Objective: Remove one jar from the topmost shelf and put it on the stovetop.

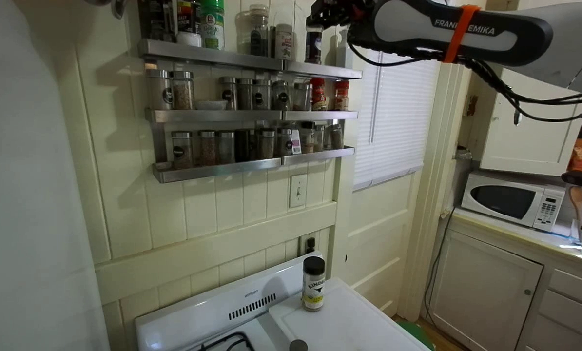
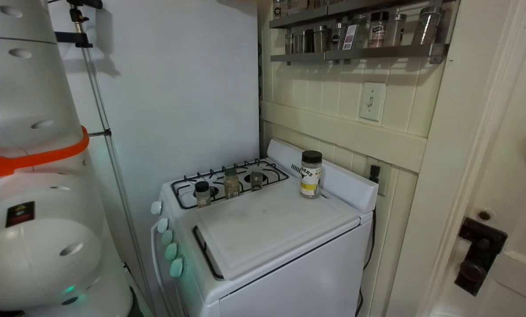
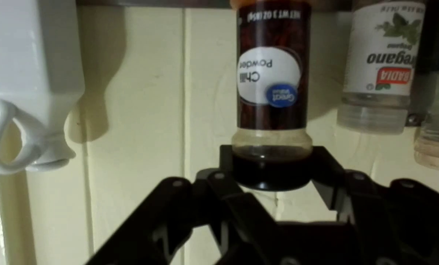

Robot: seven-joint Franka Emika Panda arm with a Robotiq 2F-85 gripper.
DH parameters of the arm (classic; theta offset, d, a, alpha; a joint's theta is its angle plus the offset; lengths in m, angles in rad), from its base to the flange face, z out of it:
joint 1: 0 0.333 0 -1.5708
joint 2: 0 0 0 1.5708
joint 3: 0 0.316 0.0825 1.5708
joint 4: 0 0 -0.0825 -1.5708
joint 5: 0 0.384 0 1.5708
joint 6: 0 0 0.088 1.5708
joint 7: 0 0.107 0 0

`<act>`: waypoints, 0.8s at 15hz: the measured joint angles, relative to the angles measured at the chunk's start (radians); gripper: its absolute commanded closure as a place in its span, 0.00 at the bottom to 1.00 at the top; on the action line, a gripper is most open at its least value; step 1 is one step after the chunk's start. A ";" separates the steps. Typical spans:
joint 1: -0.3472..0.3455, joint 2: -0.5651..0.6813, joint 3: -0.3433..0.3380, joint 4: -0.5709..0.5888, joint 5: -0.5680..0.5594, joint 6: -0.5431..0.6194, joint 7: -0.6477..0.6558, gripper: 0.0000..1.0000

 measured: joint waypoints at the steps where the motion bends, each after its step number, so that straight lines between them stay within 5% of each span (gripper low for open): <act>1: 0.002 -0.001 0.002 0.015 -0.013 0.000 0.000 0.70; 4: 0.006 -0.007 0.012 0.065 -0.049 -0.026 0.001 0.70; 12: 0.025 -0.102 0.077 0.092 -0.141 -0.310 0.151 0.70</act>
